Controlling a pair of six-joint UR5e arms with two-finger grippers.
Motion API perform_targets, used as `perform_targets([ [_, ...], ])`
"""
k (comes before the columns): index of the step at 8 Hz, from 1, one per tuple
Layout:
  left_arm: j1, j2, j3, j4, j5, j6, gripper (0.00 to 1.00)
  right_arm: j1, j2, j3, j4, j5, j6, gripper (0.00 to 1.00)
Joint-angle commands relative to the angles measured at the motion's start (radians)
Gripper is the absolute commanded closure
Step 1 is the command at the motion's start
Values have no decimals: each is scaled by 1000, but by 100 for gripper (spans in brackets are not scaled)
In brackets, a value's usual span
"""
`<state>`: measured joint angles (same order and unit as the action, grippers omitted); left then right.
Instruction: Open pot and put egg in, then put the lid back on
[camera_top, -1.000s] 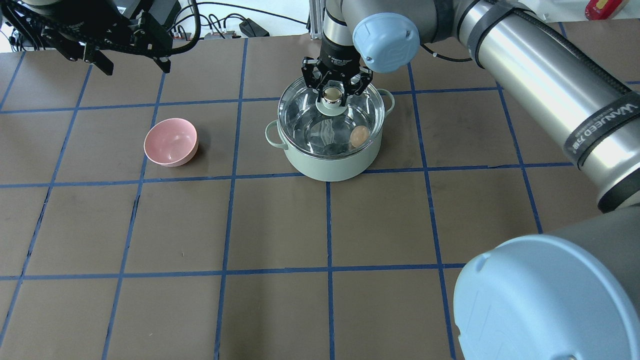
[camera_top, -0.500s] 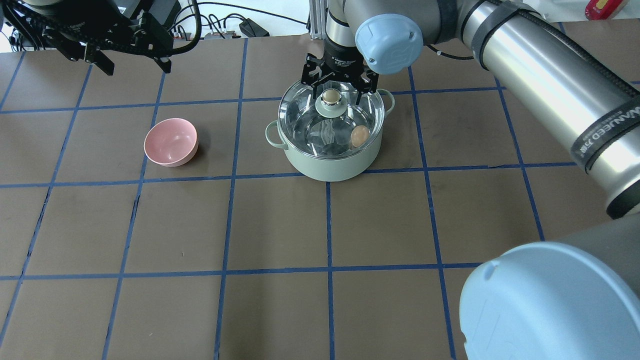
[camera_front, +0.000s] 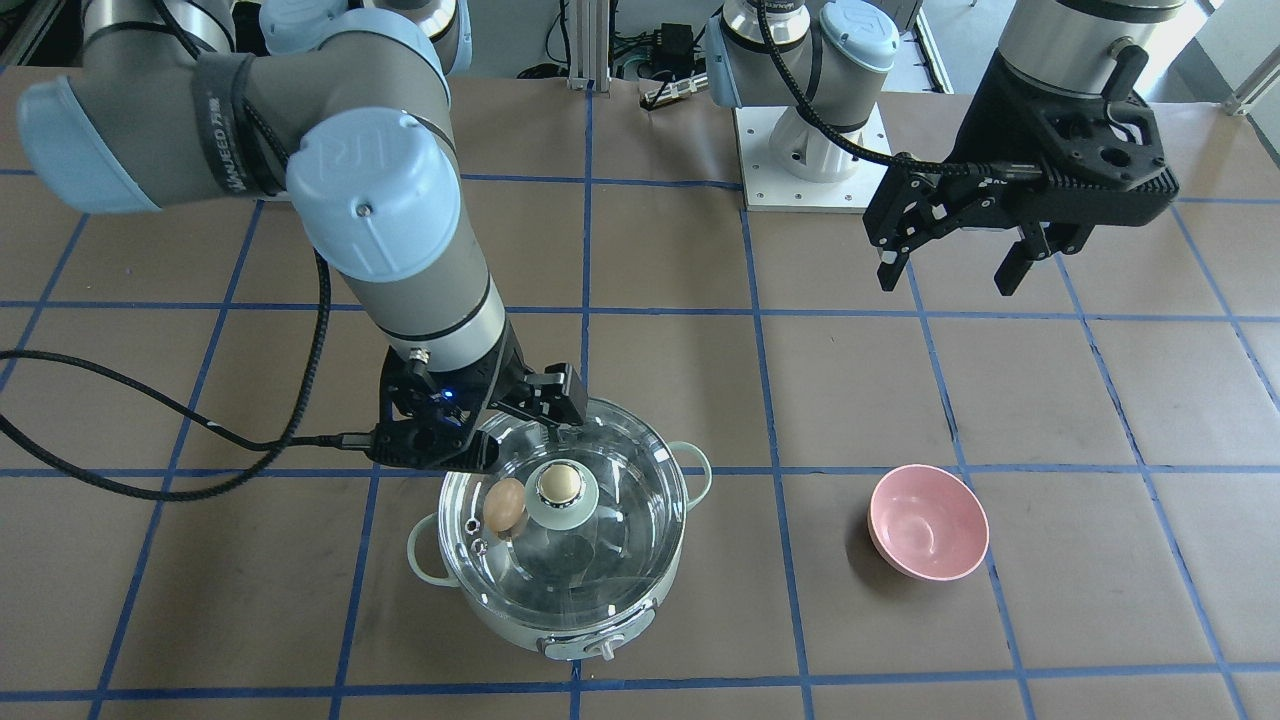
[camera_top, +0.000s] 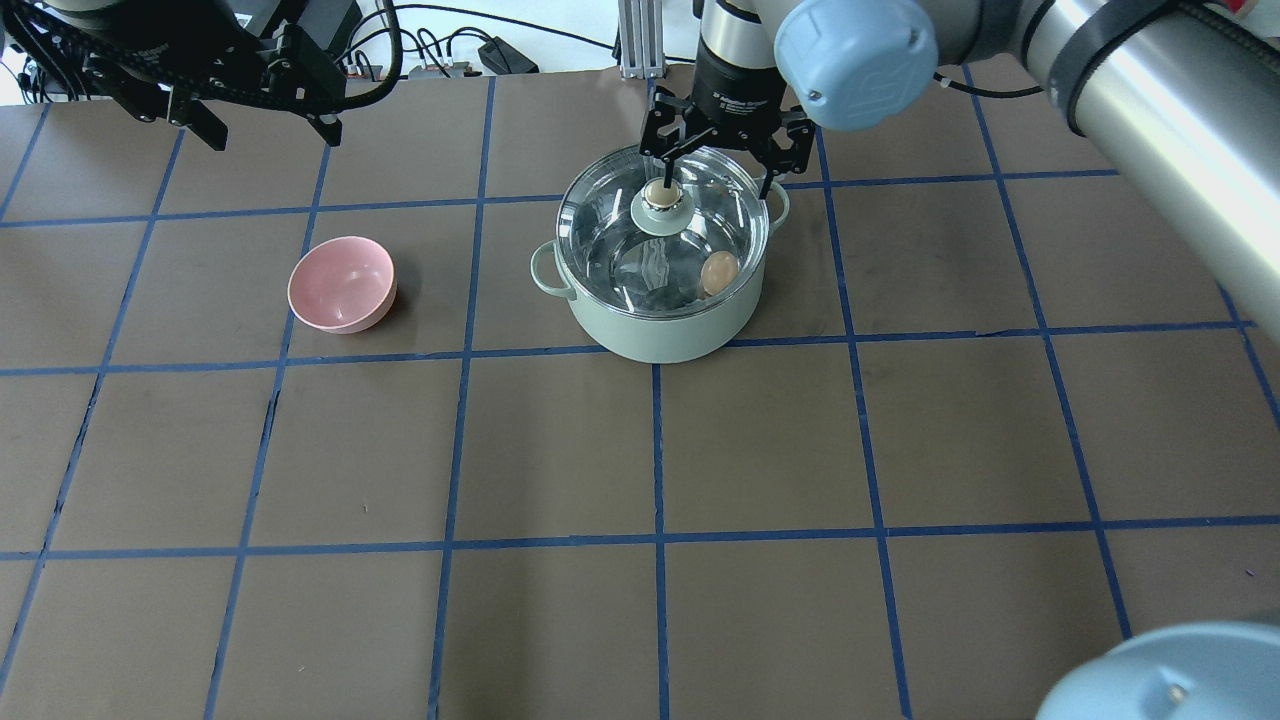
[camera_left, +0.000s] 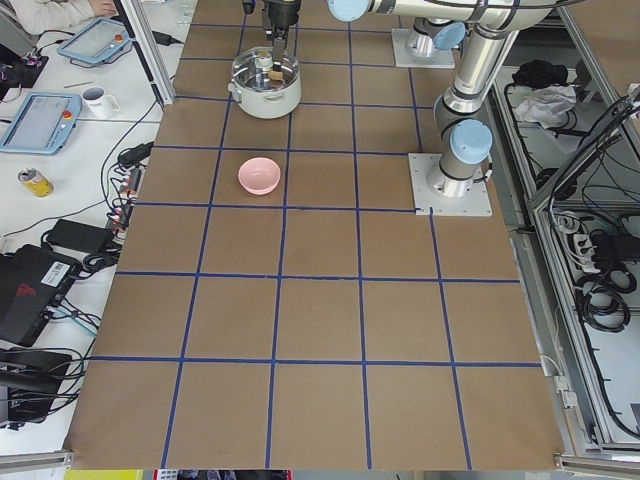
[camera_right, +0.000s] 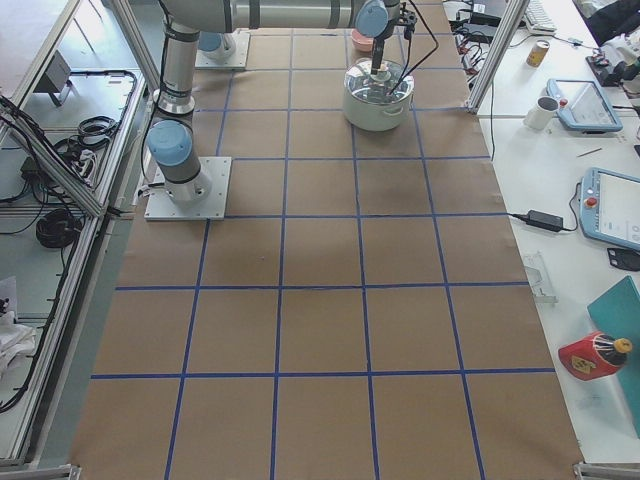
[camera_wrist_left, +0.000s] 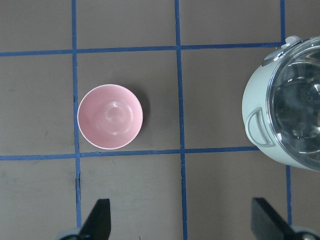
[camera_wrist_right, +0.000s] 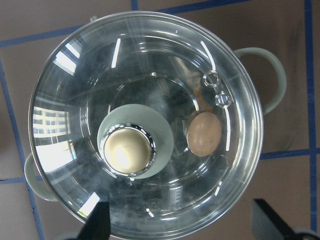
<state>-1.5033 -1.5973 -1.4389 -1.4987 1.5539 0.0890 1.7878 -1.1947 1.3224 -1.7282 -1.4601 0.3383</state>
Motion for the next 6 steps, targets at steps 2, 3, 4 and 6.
perform_targets([
  [2, 0, 0, 0, 2, 0, 0, 0, -152, -195, 135, 69, -113, -145, 0],
  [3, 0, 0, 0, 2, -1, 0, 0, -181, -227, 135, 82, -115, -221, 0],
  [4, 0, 0, 0, 2, 0, 0, 0, -201, -236, 136, 93, -115, -258, 0],
  [6, 0, 0, 0, 2, 0, 0, 0, -206, -236, 141, 91, -118, -259, 0],
])
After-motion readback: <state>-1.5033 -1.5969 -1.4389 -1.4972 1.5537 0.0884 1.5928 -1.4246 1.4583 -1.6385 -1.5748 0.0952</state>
